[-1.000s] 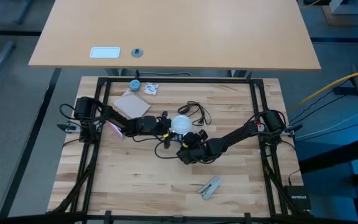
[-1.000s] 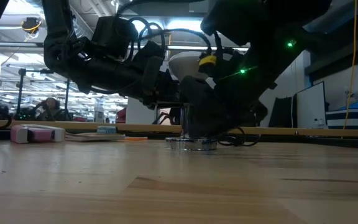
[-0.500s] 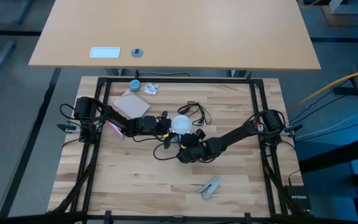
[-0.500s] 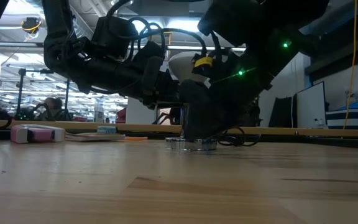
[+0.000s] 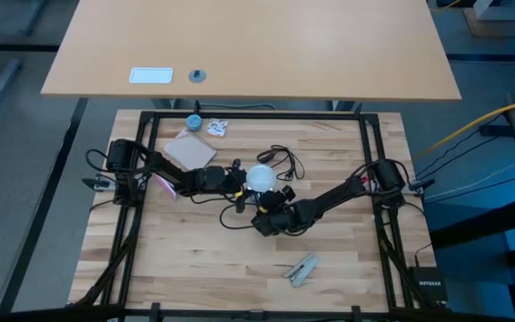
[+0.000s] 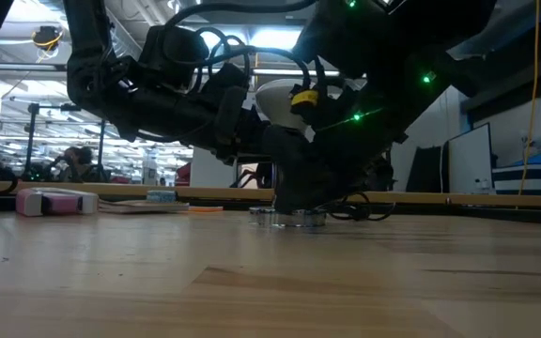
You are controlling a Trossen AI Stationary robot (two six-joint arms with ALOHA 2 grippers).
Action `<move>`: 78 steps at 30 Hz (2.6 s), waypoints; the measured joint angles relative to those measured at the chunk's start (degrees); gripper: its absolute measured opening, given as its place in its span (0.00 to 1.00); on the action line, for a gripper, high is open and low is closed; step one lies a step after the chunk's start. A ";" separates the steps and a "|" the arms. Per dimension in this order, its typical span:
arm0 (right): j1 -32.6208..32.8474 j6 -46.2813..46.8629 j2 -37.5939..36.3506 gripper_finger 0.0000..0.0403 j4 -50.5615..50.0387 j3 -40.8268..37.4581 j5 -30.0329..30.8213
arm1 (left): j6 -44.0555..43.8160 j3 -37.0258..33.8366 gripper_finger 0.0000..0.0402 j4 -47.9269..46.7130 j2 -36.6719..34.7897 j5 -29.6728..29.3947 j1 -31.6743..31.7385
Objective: Screw lightbulb
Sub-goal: Insert the light bulb into the lamp
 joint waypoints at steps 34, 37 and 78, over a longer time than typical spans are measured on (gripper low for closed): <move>1.28 14.70 0.33 0.56 -11.89 -0.62 15.92 | -0.26 0.00 0.39 0.05 0.00 -0.30 -0.28; 2.20 14.53 -0.49 0.56 -12.12 -0.70 15.93 | -0.26 -0.02 0.39 0.07 0.00 0.68 -0.34; 0.21 22.26 -0.32 0.56 -20.17 -0.46 9.27 | -0.22 -0.02 0.39 -0.10 0.00 -0.02 -1.29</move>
